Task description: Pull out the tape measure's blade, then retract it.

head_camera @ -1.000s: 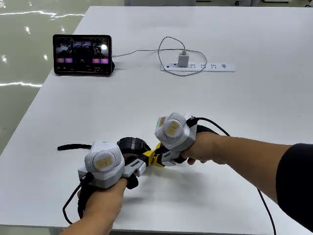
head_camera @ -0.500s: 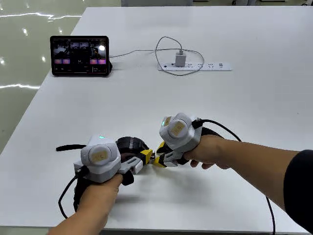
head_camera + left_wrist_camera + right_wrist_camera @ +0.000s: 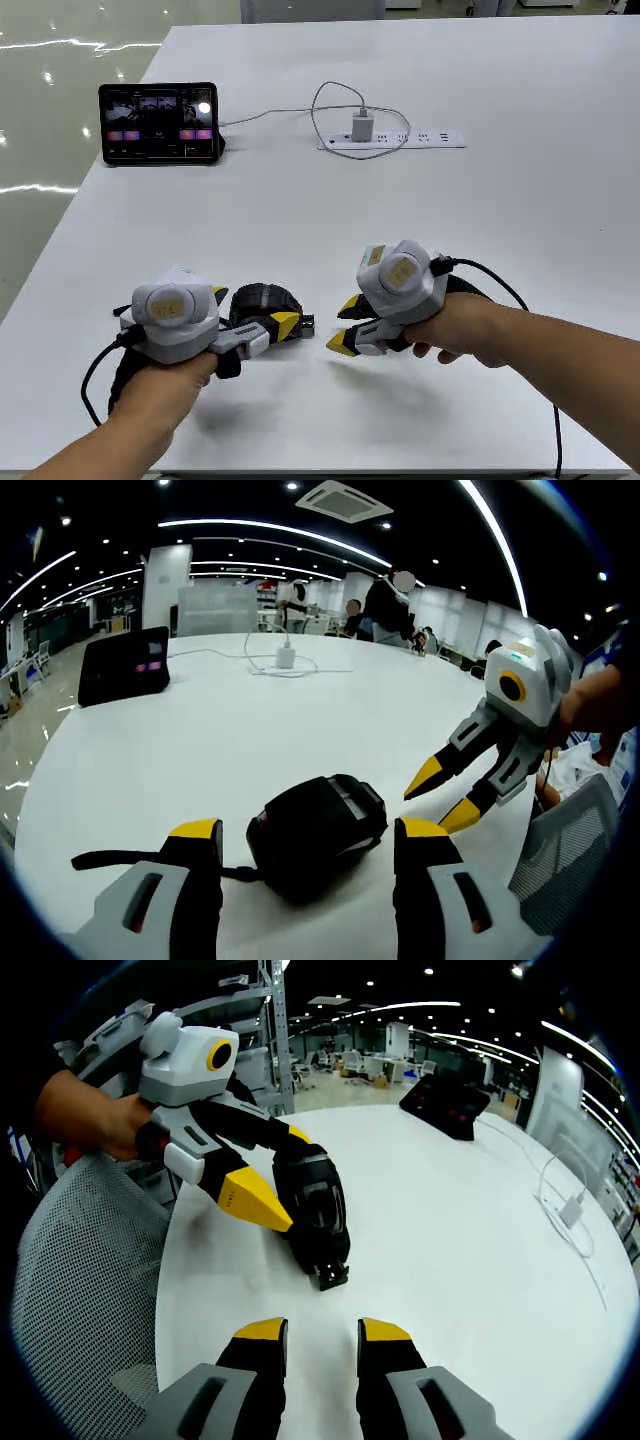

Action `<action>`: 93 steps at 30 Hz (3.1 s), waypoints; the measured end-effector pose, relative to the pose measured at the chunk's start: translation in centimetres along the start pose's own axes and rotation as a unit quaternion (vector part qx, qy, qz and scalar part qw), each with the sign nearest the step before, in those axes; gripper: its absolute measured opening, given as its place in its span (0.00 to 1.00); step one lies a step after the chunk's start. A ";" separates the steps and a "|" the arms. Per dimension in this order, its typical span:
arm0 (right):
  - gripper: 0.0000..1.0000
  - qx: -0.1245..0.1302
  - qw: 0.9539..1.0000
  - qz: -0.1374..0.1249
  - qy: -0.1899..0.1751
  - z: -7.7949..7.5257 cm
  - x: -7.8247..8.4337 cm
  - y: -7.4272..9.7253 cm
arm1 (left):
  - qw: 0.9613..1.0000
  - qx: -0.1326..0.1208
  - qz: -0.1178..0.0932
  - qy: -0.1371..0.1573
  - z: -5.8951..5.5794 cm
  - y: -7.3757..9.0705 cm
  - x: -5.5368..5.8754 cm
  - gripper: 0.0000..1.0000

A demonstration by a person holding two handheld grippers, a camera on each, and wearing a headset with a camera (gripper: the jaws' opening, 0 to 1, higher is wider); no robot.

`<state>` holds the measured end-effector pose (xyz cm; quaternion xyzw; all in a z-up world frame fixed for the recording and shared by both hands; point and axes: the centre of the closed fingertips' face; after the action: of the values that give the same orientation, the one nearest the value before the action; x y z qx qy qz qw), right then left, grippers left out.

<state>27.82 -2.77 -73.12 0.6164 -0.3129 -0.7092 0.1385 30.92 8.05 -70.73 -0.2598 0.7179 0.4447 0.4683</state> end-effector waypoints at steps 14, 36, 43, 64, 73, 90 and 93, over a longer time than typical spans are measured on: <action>0.36 0.048 0.998 -0.009 -0.042 -0.5 3.9 5.6 | 0.999 0.038 0.014 0.020 1.7 3.1 1.5 0.82; 0.50 0.108 0.990 -0.023 -0.084 -1.5 9.1 13.9 | 0.994 0.083 0.057 -0.052 2.3 6.2 2.7 0.99; 0.57 0.130 0.987 -0.034 -0.090 -2.6 10.1 16.1 | 0.994 0.085 0.060 -0.038 2.8 7.1 2.5 0.99; 0.96 0.134 0.984 -0.033 -0.112 -1.8 12.8 19.2 | 0.992 0.080 0.073 -0.061 4.5 8.6 2.8 0.99; 0.99 0.128 0.986 -0.033 -0.103 -1.9 12.7 19.1 | 0.992 0.081 0.072 -0.065 4.9 8.8 2.2 0.99; 0.99 0.127 0.986 -0.030 -0.106 -1.9 12.8 19.2 | 0.991 0.084 0.083 -0.067 5.0 9.2 3.1 0.99; 0.99 0.128 0.986 -0.030 -0.106 -1.9 12.8 19.3 | 0.991 0.083 0.083 -0.066 5.0 9.2 3.1 0.99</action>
<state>23.40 -25.51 -71.45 0.5594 -0.3954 -0.7285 0.0034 24.53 16.96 -70.70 -0.1290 0.7390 0.4370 0.4963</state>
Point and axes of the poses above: the centre of the closed fingertips' face, and the gripper's own axes: y roughly backward along the fingers, z roughly to its left, x roughly out of its underside, and after that the axes turned 9 degrees about -z, right-handed
